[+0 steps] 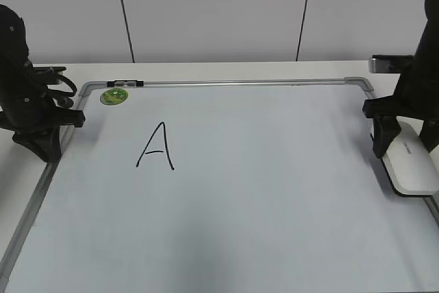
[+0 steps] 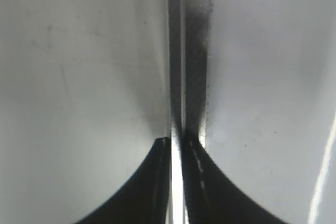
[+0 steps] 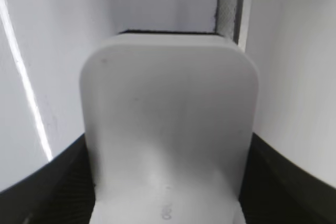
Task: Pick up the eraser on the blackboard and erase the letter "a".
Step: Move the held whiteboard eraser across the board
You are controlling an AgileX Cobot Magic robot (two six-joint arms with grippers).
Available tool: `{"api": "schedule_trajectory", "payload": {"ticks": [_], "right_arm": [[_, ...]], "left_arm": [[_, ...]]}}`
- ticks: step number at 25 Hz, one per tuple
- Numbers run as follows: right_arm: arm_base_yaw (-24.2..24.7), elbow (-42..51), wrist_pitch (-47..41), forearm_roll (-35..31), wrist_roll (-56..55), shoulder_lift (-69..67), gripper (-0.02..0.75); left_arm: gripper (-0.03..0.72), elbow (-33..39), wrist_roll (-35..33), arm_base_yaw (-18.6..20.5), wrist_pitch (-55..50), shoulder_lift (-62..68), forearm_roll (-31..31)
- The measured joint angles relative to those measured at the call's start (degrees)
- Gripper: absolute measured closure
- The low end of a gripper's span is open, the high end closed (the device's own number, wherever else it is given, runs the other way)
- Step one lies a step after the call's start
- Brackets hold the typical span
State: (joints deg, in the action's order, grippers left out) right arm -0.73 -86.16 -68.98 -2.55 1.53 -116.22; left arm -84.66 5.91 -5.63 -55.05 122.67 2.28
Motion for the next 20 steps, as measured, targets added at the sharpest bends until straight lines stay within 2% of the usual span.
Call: {"api": "schedule_trajectory", "payload": {"ticks": [20], "right_arm": [[0.0, -1.9, 0.0, -0.8, 0.2, -2.6, 0.204]], "left_arm": [[0.634, 0.0, -0.1, 0.0, 0.0, 0.0, 0.0]]}}
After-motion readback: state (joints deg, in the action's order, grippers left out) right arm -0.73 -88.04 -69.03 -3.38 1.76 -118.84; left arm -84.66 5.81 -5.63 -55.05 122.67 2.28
